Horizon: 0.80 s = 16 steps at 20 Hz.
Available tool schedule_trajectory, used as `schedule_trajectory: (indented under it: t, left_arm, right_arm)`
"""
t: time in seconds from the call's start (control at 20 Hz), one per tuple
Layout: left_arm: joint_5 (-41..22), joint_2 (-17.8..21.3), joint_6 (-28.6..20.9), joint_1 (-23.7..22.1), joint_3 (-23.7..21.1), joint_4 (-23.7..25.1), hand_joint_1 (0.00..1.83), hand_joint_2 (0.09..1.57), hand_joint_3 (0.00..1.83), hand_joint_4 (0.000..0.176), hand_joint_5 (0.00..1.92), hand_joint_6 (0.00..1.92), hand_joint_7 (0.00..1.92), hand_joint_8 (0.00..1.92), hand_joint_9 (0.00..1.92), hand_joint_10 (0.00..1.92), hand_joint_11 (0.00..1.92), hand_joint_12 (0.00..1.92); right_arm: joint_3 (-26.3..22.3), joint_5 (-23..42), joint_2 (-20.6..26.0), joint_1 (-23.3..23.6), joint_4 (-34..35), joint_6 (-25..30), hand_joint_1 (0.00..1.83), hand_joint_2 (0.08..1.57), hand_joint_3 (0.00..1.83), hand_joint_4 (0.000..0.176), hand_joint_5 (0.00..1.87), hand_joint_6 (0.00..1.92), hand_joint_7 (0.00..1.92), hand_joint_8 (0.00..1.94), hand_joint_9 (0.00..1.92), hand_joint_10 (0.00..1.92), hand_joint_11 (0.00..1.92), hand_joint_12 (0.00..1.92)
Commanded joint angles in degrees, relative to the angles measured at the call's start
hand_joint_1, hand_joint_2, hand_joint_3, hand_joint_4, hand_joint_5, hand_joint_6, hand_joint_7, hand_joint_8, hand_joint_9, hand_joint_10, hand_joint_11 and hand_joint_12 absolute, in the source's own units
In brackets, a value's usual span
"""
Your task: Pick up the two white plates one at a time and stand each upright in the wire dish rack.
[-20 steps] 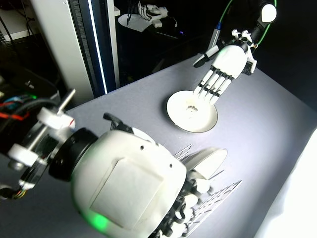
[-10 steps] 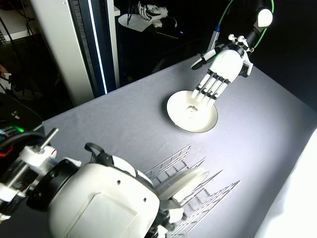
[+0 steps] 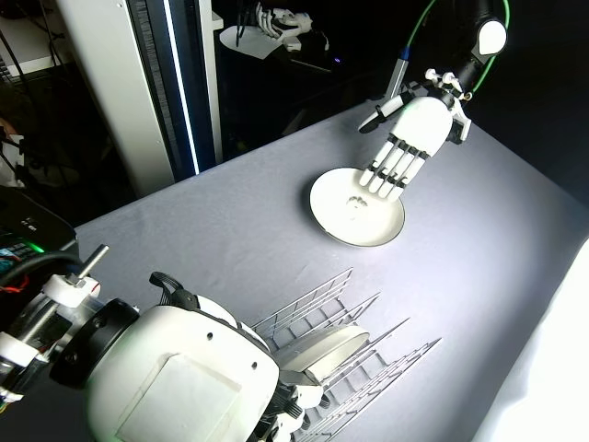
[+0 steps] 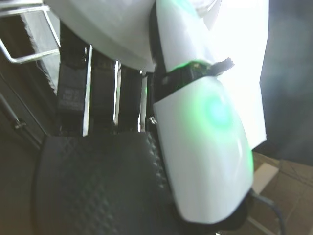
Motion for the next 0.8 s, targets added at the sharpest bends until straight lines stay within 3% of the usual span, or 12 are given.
schedule_trajectory:
  t: [0.0, 0.05, 0.1, 0.2, 0.35, 0.45, 0.55, 0.65, 0.75]
  left_arm:
    - [-2.36, -0.04, -0.14, 0.15, 0.21, -3.30, 0.00, 1.14, 0.00, 0.000, 0.06, 0.02, 0.01, 0.01, 0.00, 0.00, 0.00, 0.00]
    - [-2.28, -0.08, -0.14, 0.22, 0.29, -3.30, 0.00, 1.14, 0.00, 0.000, 0.04, 0.01, 0.00, 0.00, 0.00, 0.00, 0.00, 0.00]
    - [-2.28, -0.08, -0.14, 0.23, 0.30, -3.30, 0.00, 1.14, 0.00, 0.000, 0.04, 0.01, 0.00, 0.00, 0.00, 0.00, 0.00, 0.00]
    - [-1.96, -0.18, -0.14, 0.25, 0.48, -3.30, 0.00, 1.13, 0.00, 0.000, 0.04, 0.01, 0.00, 0.00, 0.00, 0.00, 0.00, 0.00]
    - [-1.57, -0.29, -0.14, 0.25, 0.72, -3.31, 0.00, 1.14, 0.00, 0.000, 0.04, 0.00, 0.00, 0.00, 0.00, 0.00, 0.00, 0.00]
    - [-1.29, -0.41, -0.13, 0.13, 0.91, -3.31, 0.00, 1.12, 0.00, 0.000, 0.04, 0.00, 0.00, 0.00, 0.00, 0.00, 0.00, 0.00]
    - [-0.61, -0.58, -0.13, -0.43, 1.30, -3.31, 0.00, 1.13, 0.00, 0.000, 0.05, 0.01, 0.00, 0.00, 0.00, 0.00, 0.00, 0.00]
    - [-0.25, -0.81, -0.13, -1.23, 1.76, -3.32, 0.00, 1.13, 0.00, 0.000, 0.05, 0.01, 0.00, 0.00, 0.00, 0.00, 0.00, 0.00]
    - [0.01, -1.07, -0.13, -1.82, 2.16, -3.34, 0.00, 1.13, 0.00, 0.000, 0.06, 0.01, 0.00, 0.00, 0.00, 0.00, 0.00, 0.00]
  right_arm:
    - [-0.31, 8.43, 0.43, 1.34, 1.23, 0.70, 1.28, 1.13, 0.00, 0.000, 0.71, 0.64, 0.77, 0.54, 0.85, 0.21, 0.60, 0.96]
    - [-0.86, 8.42, 0.44, 2.35, 0.57, 0.71, 1.30, 1.09, 0.00, 0.000, 0.68, 0.30, 0.77, 0.22, 0.78, 0.11, 0.43, 0.99]
    - [-0.92, 8.42, 0.44, 2.35, 0.50, 0.71, 1.29, 1.09, 0.00, 0.000, 0.64, 0.06, 0.72, 0.02, 0.68, 0.02, 0.25, 1.06]
    - [-2.03, 8.23, 0.46, 4.06, -0.43, 0.71, 1.31, 1.07, 0.00, 0.000, 0.47, 0.00, 0.53, 0.00, 0.49, 0.00, 0.01, 1.17]
    - [-3.57, 6.59, 0.48, 6.68, -1.32, 0.70, 1.16, 1.07, 0.00, 0.000, 0.29, 0.00, 0.37, 0.00, 0.33, 0.00, 0.00, 1.03]
    - [-4.34, 6.40, 0.48, 7.93, -2.70, 0.70, 0.98, 1.02, 0.00, 0.000, 0.07, 0.00, 0.08, 0.00, 0.08, 0.00, 0.00, 0.54]
    - [-6.05, 6.02, 0.48, 10.67, -5.30, 0.71, 0.73, 0.98, 0.00, 0.000, 0.00, 0.00, 0.00, 0.00, 0.00, 0.00, 0.00, 0.05]
    - [-7.74, 6.03, 0.47, 12.71, -10.21, 0.79, 0.81, 0.85, 0.00, 0.000, 0.00, 0.00, 0.00, 0.00, 0.00, 0.00, 0.00, 0.00]
    - [-9.48, 6.41, 0.43, 13.59, -14.48, 0.80, 0.82, 0.82, 0.00, 0.000, 0.00, 0.00, 0.00, 0.00, 0.00, 0.00, 0.00, 0.00]
